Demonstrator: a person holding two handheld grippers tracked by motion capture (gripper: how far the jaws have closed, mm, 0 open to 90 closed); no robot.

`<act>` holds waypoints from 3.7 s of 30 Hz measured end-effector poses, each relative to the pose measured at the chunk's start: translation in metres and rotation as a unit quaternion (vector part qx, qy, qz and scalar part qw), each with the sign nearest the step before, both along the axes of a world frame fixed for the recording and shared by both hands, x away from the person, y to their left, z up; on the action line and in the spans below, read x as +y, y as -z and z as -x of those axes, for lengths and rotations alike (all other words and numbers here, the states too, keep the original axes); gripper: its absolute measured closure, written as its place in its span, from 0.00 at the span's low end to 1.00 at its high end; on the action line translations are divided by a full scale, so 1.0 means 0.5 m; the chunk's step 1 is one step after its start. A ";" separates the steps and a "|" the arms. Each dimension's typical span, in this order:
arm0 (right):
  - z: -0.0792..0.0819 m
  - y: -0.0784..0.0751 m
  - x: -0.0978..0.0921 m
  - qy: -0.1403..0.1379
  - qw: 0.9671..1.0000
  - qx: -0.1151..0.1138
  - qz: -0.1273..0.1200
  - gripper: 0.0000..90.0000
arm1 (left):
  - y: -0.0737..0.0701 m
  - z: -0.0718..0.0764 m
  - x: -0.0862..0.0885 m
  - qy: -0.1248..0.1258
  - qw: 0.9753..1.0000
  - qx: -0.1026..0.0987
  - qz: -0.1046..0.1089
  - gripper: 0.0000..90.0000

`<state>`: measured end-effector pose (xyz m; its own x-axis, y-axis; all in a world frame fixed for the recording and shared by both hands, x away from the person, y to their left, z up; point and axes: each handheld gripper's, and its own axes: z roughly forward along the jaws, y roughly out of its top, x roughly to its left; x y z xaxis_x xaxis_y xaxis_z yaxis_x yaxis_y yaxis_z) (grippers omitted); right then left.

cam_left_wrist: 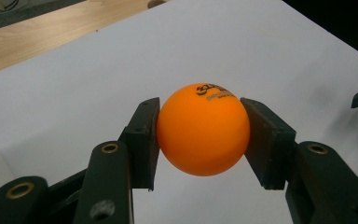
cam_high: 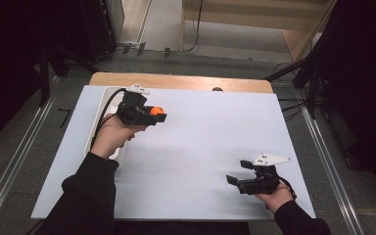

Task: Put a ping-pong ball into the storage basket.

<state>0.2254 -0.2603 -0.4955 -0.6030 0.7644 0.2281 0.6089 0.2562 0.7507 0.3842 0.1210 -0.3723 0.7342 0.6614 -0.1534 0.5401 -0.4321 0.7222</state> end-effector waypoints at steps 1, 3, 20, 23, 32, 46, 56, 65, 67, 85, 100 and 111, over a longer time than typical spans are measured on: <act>0.000 0.000 0.000 0.001 1.000 0.000 -0.001 0.16 | -0.001 -0.001 0.003 -0.001 1.000 0.000 0.000 0.57; -0.001 -0.001 -0.002 0.000 1.000 0.000 -0.001 0.16 | -0.002 -0.003 0.009 -0.006 1.000 0.001 0.001 0.57; 0.001 -0.001 -0.001 0.001 1.000 0.001 -0.001 0.16 | -0.014 -0.009 0.040 -0.032 0.999 -0.008 -0.009 0.57; 0.001 -0.001 -0.001 -0.001 1.000 0.000 -0.001 0.16 | -0.015 -0.010 0.045 -0.037 0.999 -0.007 -0.006 0.57; 0.001 -0.001 -0.001 0.001 1.000 0.001 -0.001 0.16 | -0.022 -0.016 0.072 -0.057 0.998 -0.011 -0.003 0.57; 0.001 -0.002 0.000 0.001 1.000 0.000 -0.001 0.16 | -0.029 -0.022 0.111 -0.087 0.996 -0.015 -0.006 0.57; -0.001 -0.002 0.002 -0.003 1.000 -0.002 0.001 0.16 | -0.028 -0.025 0.136 -0.113 0.993 -0.015 -0.006 0.57; -0.004 -0.002 0.004 -0.004 1.000 -0.004 0.001 0.16 | -0.022 -0.030 0.159 -0.135 0.991 -0.013 -0.004 0.57; -0.005 -0.003 0.005 -0.005 1.000 -0.002 0.003 0.16 | -0.020 -0.032 0.163 -0.143 0.990 -0.009 -0.005 0.57; -0.006 -0.002 0.004 -0.002 1.000 -0.002 0.002 0.16 | -0.009 -0.045 0.183 -0.197 0.980 -0.027 -0.006 0.57; -0.005 -0.002 0.004 -0.005 1.000 -0.004 0.002 0.16 | 0.016 -0.076 0.184 -0.216 0.976 -0.027 -0.012 0.57; -0.001 -0.001 0.002 -0.005 1.000 -0.003 0.002 0.16 | 0.034 -0.094 0.182 -0.227 0.973 -0.035 -0.013 0.57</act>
<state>0.2259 -0.2594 -0.4949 -0.6119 0.7592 0.2216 0.6021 0.2655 0.7530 0.4314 0.2122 -0.3892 0.3730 0.9233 -0.0916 0.6296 -0.1793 0.7559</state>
